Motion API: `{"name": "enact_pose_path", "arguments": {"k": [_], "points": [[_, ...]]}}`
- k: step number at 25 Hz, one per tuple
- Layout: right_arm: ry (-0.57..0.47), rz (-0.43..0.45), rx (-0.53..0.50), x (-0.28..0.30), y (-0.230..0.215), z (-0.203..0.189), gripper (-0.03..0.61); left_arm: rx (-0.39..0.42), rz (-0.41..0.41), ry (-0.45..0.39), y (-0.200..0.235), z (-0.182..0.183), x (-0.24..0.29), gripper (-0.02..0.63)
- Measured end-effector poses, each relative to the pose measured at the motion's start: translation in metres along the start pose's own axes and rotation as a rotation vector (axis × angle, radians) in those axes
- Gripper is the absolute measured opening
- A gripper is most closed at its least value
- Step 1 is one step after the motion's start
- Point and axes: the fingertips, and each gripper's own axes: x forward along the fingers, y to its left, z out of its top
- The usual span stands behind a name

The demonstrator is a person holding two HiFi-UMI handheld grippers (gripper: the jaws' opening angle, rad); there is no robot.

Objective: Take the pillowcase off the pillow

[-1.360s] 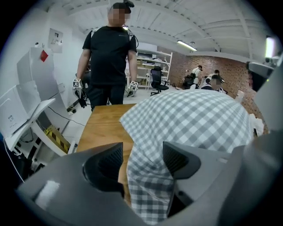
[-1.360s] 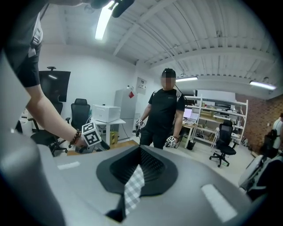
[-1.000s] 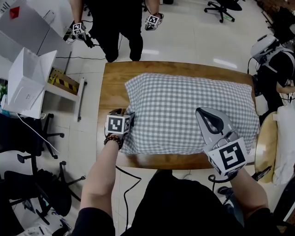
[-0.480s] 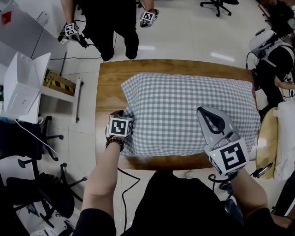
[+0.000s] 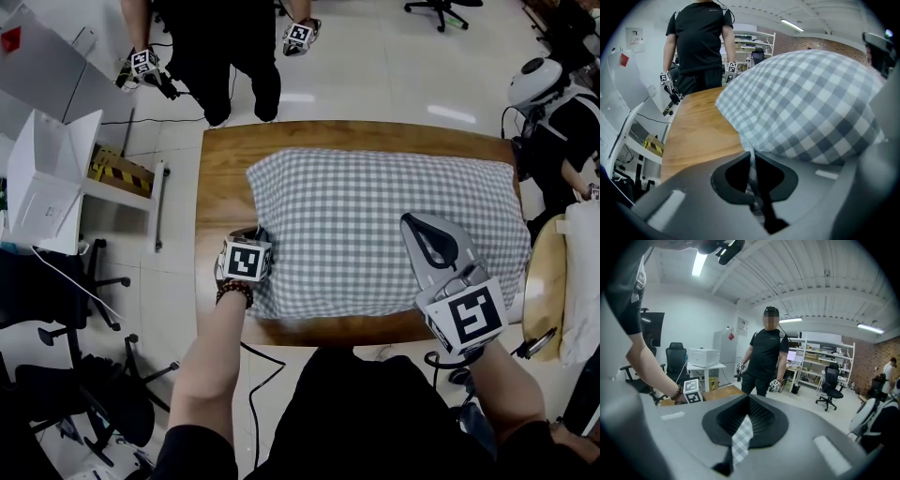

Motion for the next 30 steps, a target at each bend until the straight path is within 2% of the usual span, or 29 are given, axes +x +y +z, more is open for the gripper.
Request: {"name": "enact_pose_path", "arguments": {"k": [7,11,14,19,22,25,30], "points": [[-0.006,-0.033,-0.013,-0.02,-0.006,0.002,0.0,0.016,0.007,-0.075,-0.005,0.013,-0.026,0.009],[0.081,-0.09,0.003,-0.033,-0.008,-0.004,0.0,0.017,0.013,-0.1,0.009,0.016,-0.045,0.009],[0.041,-0.113,-0.045,-0.045,-0.013,-0.007,0.0,-0.003,0.028,-0.118,0.021,0.001,-0.052,0.009],[0.086,-0.19,-0.072,-0.076,-0.026,-0.015,0.0,-0.036,0.035,-0.125,0.034,-0.011,-0.068,0.009],[0.113,-0.237,-0.065,-0.104,-0.06,-0.025,0.0,-0.035,0.048,-0.121,0.022,0.004,-0.079,0.009],[0.129,-0.278,-0.044,-0.145,-0.108,-0.05,0.0,-0.037,0.079,-0.108,-0.009,0.019,-0.086,0.009],[0.164,-0.352,-0.008,-0.2,-0.162,-0.101,0.0,-0.041,0.139,-0.081,-0.029,0.013,-0.084,0.009]]}}
